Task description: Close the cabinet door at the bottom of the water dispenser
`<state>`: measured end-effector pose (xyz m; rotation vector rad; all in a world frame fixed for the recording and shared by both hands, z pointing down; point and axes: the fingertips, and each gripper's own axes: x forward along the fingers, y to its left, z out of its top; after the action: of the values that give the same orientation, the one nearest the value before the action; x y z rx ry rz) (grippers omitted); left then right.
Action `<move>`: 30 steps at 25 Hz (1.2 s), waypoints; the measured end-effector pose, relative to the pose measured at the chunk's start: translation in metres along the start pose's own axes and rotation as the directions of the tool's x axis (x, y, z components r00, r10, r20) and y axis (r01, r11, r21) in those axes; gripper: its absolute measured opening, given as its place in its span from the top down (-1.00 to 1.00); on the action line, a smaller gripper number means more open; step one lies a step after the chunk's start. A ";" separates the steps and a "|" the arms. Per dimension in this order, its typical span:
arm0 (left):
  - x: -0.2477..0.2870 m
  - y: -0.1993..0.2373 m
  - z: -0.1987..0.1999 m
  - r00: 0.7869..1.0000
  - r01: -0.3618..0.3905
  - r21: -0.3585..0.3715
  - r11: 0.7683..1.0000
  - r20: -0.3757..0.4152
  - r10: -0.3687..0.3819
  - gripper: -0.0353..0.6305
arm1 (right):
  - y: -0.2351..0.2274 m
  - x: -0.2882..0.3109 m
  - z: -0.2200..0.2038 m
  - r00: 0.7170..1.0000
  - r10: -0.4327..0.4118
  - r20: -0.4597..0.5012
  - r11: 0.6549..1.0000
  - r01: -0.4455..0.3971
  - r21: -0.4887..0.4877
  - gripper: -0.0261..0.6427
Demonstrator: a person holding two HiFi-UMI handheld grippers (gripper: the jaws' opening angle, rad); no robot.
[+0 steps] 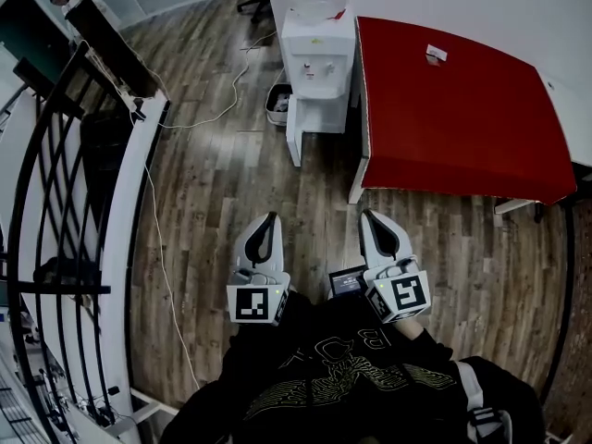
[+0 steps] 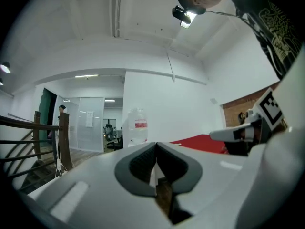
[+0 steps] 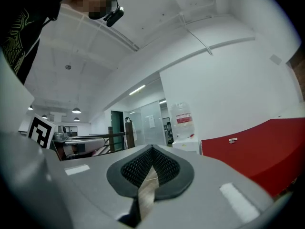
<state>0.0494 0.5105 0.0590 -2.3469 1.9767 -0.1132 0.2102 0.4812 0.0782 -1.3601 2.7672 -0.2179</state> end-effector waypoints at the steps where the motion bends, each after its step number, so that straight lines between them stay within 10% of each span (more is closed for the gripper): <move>1: 0.002 -0.001 0.000 1.000 -0.004 -0.003 1.000 0.002 0.004 0.87 | -0.003 0.000 -0.002 1.000 0.003 -0.005 1.000 -0.003 -0.003 0.93; 13: 0.072 0.033 -0.019 1.000 0.020 -0.024 0.999 0.004 -0.020 0.87 | -0.028 0.066 -0.015 0.998 -0.030 -0.060 1.000 0.030 0.009 0.93; 30: 0.245 0.237 -0.065 0.994 0.048 -0.126 0.991 -0.092 -0.060 0.87 | -0.042 0.284 0.022 0.991 -0.129 -0.018 0.989 0.128 -0.074 0.93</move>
<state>-0.1478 0.2286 0.1023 -2.5180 2.0177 -0.1111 0.0720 0.2293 0.0672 -1.5651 2.7333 -0.1405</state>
